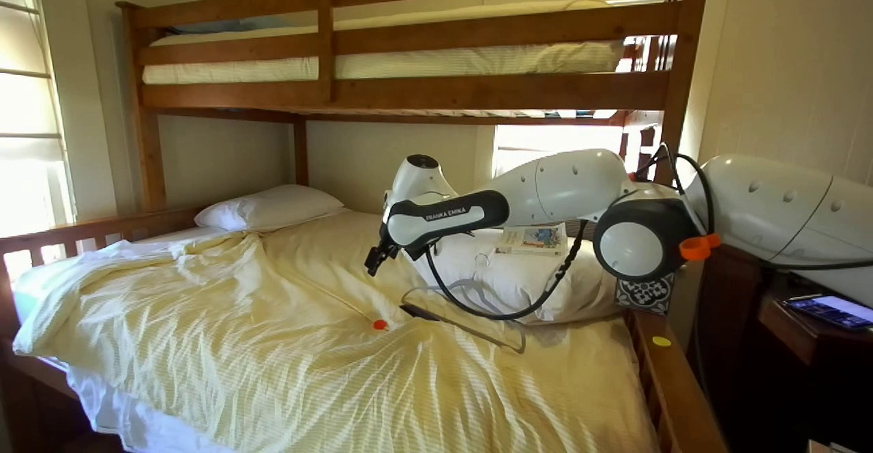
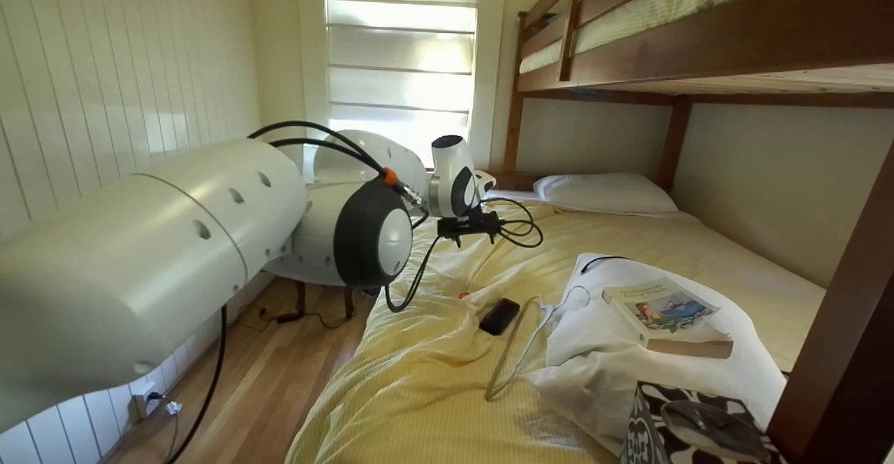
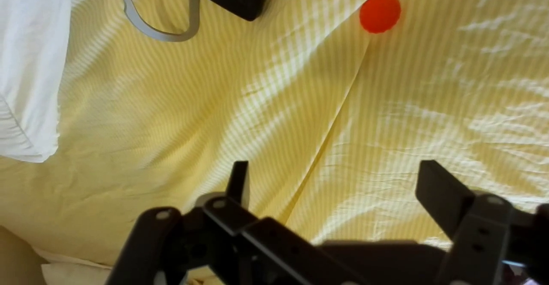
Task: Pick up the red token and place it on the bed frame next to the yellow token
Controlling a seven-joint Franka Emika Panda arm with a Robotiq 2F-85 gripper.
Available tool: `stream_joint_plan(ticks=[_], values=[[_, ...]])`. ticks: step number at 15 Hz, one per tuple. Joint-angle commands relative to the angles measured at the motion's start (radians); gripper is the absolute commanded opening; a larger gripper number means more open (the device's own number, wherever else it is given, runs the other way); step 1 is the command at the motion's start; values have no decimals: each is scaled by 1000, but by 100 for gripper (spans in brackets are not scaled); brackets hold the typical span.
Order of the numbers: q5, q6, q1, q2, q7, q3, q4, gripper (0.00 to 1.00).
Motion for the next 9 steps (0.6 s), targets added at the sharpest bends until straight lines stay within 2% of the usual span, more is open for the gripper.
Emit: stream_joint_plan(ticks=[1, 6, 8, 9], values=[[-17, 63, 21, 60, 34, -31, 41, 100], [-13, 43, 41, 122, 42, -49, 61, 100], [-44, 38, 27, 155, 56, -21, 90, 100], [-14, 52, 30, 161, 37, -43, 82, 100]])
